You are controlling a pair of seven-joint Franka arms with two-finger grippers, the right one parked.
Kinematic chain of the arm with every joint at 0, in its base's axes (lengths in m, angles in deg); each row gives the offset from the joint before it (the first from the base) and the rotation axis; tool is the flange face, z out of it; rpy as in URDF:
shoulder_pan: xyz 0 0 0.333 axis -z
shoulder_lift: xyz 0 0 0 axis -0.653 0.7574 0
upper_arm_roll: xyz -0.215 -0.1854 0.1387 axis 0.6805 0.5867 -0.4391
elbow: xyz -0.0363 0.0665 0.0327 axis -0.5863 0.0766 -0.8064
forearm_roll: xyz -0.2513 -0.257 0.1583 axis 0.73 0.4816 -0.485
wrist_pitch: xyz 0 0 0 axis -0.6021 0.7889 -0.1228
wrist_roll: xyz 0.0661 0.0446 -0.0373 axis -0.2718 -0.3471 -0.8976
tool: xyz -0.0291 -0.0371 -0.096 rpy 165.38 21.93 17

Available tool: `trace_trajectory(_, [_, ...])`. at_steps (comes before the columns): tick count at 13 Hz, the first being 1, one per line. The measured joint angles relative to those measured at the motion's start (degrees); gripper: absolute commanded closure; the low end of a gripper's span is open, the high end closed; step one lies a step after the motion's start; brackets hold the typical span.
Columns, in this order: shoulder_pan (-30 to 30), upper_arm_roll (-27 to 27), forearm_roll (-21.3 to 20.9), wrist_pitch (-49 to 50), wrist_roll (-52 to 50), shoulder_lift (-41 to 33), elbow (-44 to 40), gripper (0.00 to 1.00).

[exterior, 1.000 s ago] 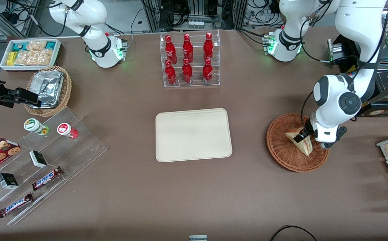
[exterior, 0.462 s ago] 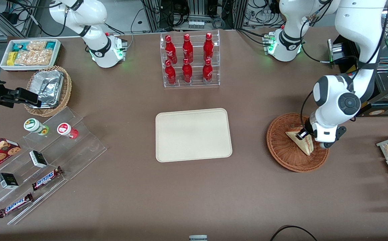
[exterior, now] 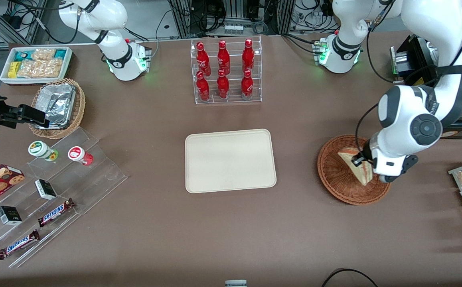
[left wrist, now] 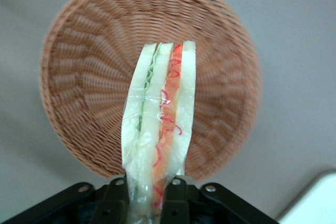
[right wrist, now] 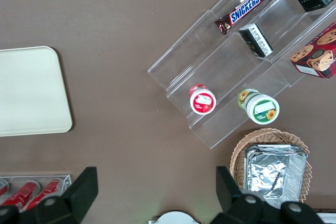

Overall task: Place sandwich from basket to tray
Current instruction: 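Carry the sandwich with the left gripper over the cream tray, then lower the sandwich onto the tray and open the left gripper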

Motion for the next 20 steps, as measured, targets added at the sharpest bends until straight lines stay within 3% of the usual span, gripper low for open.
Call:
trace_trajectory(6, [14.9, 0.5, 0.1, 0.0, -0.4, 4.5, -6.4, 1.0])
trace_trajectory(10, [23.9, 0.6, 0.1, 0.0, -1.3, 11.6, -14.5, 1.0])
trace_trajectory(16, [32.6, 0.7, 2.6, 0.1, -2.4, 25.3, -27.4, 1.0])
trace_trajectory(20, [35.4, 0.7, 4.3, 0.1, -5.1, 29.8, -31.8, 1.0])
